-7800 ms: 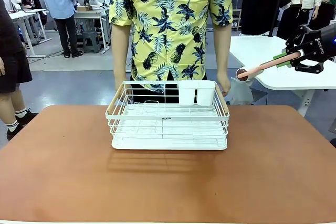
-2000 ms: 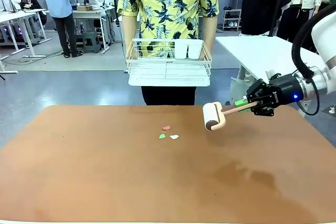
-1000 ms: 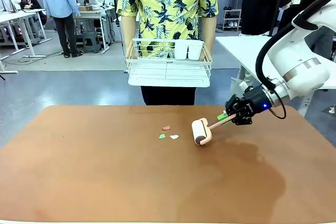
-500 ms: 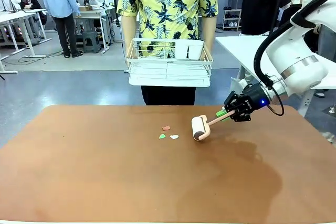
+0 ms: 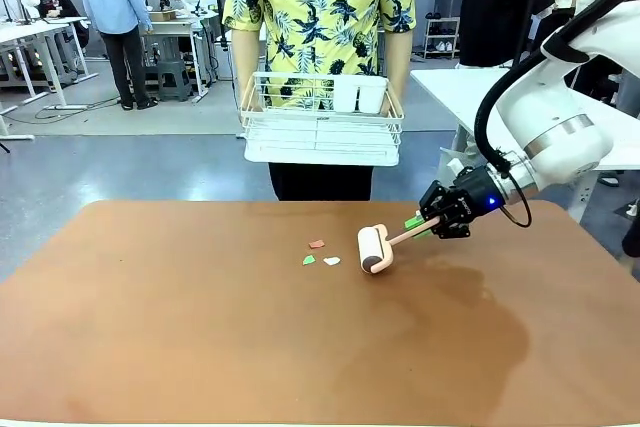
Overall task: Clean the table.
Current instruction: Clean the table with the Lint Roller when the human lifts the Dish drying rack.
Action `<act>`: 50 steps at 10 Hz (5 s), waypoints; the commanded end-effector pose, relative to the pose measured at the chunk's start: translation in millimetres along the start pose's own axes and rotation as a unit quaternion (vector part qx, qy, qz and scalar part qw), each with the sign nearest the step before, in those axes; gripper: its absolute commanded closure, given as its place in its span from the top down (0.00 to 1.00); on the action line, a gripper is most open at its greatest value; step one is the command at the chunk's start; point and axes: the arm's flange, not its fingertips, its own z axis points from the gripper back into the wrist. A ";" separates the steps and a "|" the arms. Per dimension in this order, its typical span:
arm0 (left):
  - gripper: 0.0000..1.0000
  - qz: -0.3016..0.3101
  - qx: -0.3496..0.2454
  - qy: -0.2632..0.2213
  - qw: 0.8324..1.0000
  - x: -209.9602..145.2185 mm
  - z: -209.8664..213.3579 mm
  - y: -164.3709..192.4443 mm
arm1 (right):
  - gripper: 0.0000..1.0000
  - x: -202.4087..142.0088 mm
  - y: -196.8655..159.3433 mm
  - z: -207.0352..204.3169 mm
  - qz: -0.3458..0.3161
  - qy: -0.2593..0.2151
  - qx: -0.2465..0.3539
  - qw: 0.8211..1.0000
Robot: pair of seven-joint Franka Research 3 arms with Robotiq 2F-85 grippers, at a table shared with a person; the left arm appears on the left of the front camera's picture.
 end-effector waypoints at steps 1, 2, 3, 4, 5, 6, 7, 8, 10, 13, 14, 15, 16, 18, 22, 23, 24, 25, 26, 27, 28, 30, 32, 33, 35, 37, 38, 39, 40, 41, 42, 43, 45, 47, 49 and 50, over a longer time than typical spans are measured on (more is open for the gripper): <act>1.00 -0.002 -0.003 -0.001 1.000 -4.1 1.6 0.2 | 0.21 -7.5 -5.9 -29.7 0.000 0.002 -0.028 1.000; 1.00 -0.002 -0.003 -0.001 1.000 -4.1 1.6 0.2 | 0.21 -13.3 -1.4 -37.2 0.003 0.000 -0.025 1.000; 1.00 -0.002 -0.003 -0.001 1.000 -4.1 1.6 0.2 | 0.21 -19.1 3.5 -46.2 0.002 0.005 -0.029 1.000; 1.00 -0.002 -0.003 -0.001 1.000 -4.1 1.6 0.2 | 0.21 -26.4 7.4 -58.3 0.004 0.010 -0.034 0.999; 1.00 -0.002 -0.003 -0.001 1.000 -4.1 1.6 0.2 | 0.21 -29.8 9.8 -68.8 0.003 0.005 -0.045 0.999; 1.00 -0.002 -0.003 -0.001 1.000 -4.1 1.6 0.2 | 0.21 -32.1 13.6 -78.1 0.005 0.010 -0.048 0.999; 1.00 -0.002 -0.003 -0.001 1.000 -4.1 1.6 0.2 | 0.21 -34.6 19.8 -86.3 0.009 0.013 -0.050 0.999; 1.00 -0.002 -0.003 -0.001 1.000 -4.1 1.6 0.2 | 0.21 -37.3 26.8 -96.0 0.013 0.019 -0.052 0.998; 1.00 -0.002 -0.003 -0.001 1.000 -4.1 1.6 0.2 | 0.21 -42.1 40.0 -113.7 0.018 0.027 -0.058 0.998; 1.00 -0.002 -0.003 -0.001 1.000 -4.1 1.6 0.2 | 0.21 -46.8 51.5 -139.0 0.005 0.032 -0.071 0.997; 1.00 -0.002 -0.003 -0.001 1.000 -4.1 1.6 0.2 | 0.21 -48.8 56.1 -145.0 0.006 0.033 -0.071 0.997; 1.00 -0.002 -0.003 -0.001 1.000 -4.1 1.6 0.2 | 0.21 -50.4 60.8 -149.6 0.009 0.033 -0.071 0.997; 1.00 -0.002 -0.003 -0.001 1.000 -4.1 1.6 0.2 | 0.21 -49.4 65.1 -151.6 0.007 0.031 -0.068 0.997; 1.00 -0.002 -0.003 -0.001 1.000 -4.1 1.6 0.2 | 0.21 -48.3 78.3 -152.6 0.011 0.032 -0.066 0.997; 1.00 -0.002 -0.003 -0.001 1.000 -4.1 1.6 0.2 | 0.21 -46.6 105.5 -144.1 0.022 0.023 -0.044 0.999; 1.00 -0.002 -0.003 -0.001 1.000 -4.1 1.6 0.2 | 0.21 -46.9 110.5 -135.8 0.024 0.021 -0.035 0.999; 1.00 -0.002 -0.003 -0.001 1.000 -4.1 1.6 0.2 | 0.21 -43.5 116.4 -123.2 0.024 0.006 -0.026 0.999; 1.00 -0.002 -0.003 -0.001 1.000 -4.1 1.6 0.2 | 0.21 -41.4 125.3 -109.1 0.026 0.005 -0.009 1.000; 1.00 -0.002 -0.003 -0.001 1.000 -4.1 1.6 0.2 | 0.21 -43.5 134.7 -97.8 0.026 0.014 0.005 1.000; 1.00 -0.002 -0.003 -0.001 1.000 -4.1 1.6 0.2 | 0.21 -45.3 140.2 -91.1 0.035 0.010 0.001 0.999; 1.00 -0.002 -0.003 -0.001 1.000 -4.1 1.6 0.2 | 0.21 -45.0 144.7 -82.4 0.037 0.009 0.004 0.999; 1.00 -0.002 -0.003 -0.001 1.000 -4.1 1.6 0.2 | 0.21 -47.4 153.7 -58.0 0.047 -0.003 -0.006 0.999; 1.00 -0.002 -0.003 -0.001 1.000 -4.1 1.6 0.2 | 0.21 -47.6 160.7 -16.5 0.065 -0.025 -0.035 0.997; 1.00 -0.002 -0.003 -0.001 1.000 -4.1 1.6 0.2 | 0.21 -47.3 160.4 9.6 0.064 -0.033 -0.052 0.996; 1.00 -0.002 -0.003 -0.001 1.000 -4.1 1.6 0.2 | 0.21 -51.1 155.7 72.9 0.080 -0.045 -0.088 0.992; 1.00 -0.002 -0.003 -0.001 1.000 -4.1 1.6 0.2 | 0.21 -52.6 135.8 132.2 0.094 -0.054 -0.119 0.987; 1.00 -0.002 -0.003 -0.001 1.000 -4.1 1.6 0.2 | 0.21 -53.2 127.3 161.6 0.107 -0.051 -0.139 0.983; 1.00 -0.002 -0.003 -0.001 1.000 -4.1 1.6 0.2 | 0.21 -54.5 120.2 180.9 0.117 -0.061 -0.186 0.974; 1.00 -0.002 -0.003 -0.001 1.000 -4.1 1.6 0.2 | 0.21 -55.4 112.3 190.7 0.118 -0.041 -0.226 0.966; 1.00 -0.002 -0.003 -0.001 1.000 -4.1 1.6 0.2 | 0.21 -54.5 105.7 200.9 0.110 -0.054 -0.261 0.958; 1.00 -0.002 -0.003 -0.001 1.000 -4.1 1.6 0.2 | 0.21 -57.3 99.9 211.9 0.106 -0.067 -0.272 0.954; 1.00 -0.002 -0.003 -0.001 1.000 -4.1 1.6 0.2 | 0.21 -60.2 95.6 219.7 0.103 -0.066 -0.285 0.951; 1.00 -0.002 -0.003 -0.001 1.000 -4.1 1.6 0.2 | 0.21 -65.1 91.6 225.7 0.089 -0.034 -0.301 0.949; 1.00 -0.002 -0.003 -0.001 1.000 -4.1 1.6 0.2 | 0.21 -54.4 87.5 223.6 0.117 -0.053 -0.281 0.951; 1.00 -0.002 -0.003 -0.001 1.000 -4.1 1.6 0.2 | 0.21 -54.4 87.5 223.6 0.117 -0.053 -0.281 0.951; 1.00 -0.002 -0.003 -0.001 1.000 -4.1 1.6 0.2 | 0.21 -54.4 87.5 223.6 0.117 -0.053 -0.281 0.951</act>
